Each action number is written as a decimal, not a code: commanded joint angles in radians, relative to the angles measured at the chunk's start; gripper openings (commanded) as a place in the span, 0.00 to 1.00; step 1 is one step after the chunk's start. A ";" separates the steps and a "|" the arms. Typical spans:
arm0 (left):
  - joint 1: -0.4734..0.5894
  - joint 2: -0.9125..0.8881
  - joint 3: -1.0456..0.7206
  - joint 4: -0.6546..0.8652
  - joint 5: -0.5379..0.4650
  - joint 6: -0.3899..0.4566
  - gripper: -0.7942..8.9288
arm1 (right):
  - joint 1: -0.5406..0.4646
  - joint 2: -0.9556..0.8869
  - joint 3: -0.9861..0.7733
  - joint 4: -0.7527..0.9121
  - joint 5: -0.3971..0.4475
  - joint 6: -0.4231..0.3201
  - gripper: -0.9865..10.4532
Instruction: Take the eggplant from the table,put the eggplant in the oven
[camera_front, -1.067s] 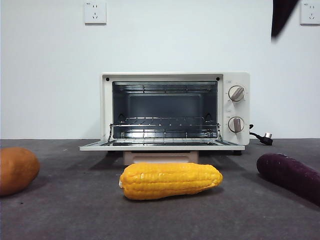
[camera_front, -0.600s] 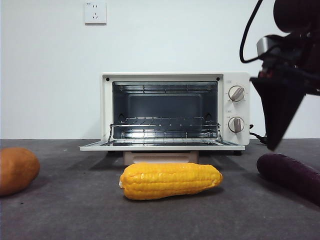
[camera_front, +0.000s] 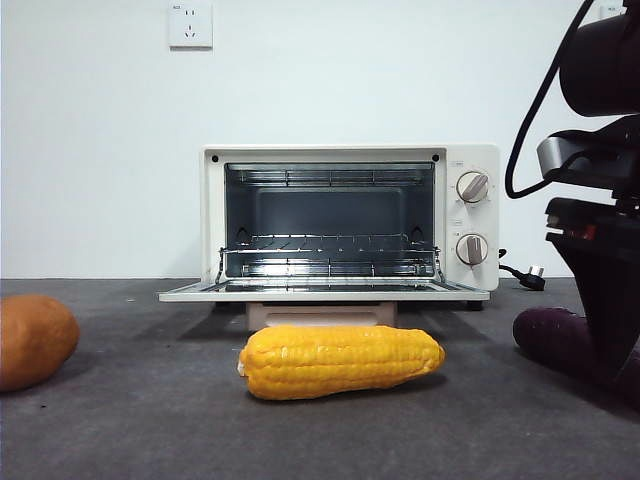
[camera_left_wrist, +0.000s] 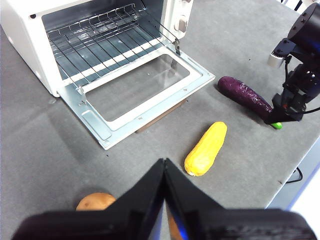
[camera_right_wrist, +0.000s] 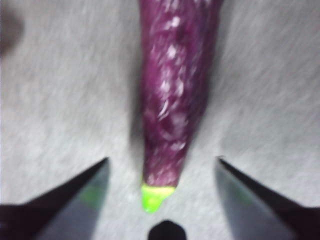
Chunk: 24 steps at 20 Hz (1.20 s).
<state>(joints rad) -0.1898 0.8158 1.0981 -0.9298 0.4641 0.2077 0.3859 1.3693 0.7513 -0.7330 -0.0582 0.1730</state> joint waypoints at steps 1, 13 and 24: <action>0.003 -0.002 -0.008 0.004 0.008 -0.007 0.08 | 0.001 0.003 -0.014 0.009 0.014 0.016 0.24; 0.003 -0.002 -0.008 0.004 0.008 -0.007 0.08 | 0.001 -0.026 -0.008 0.007 -0.008 -0.005 0.08; 0.003 -0.002 -0.008 0.027 0.008 -0.022 0.08 | 0.001 -0.208 0.228 -0.108 -0.314 0.002 0.08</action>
<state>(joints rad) -0.1898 0.8162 1.0981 -0.9112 0.4641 0.1967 0.3859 1.1572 0.9768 -0.8471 -0.3698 0.1669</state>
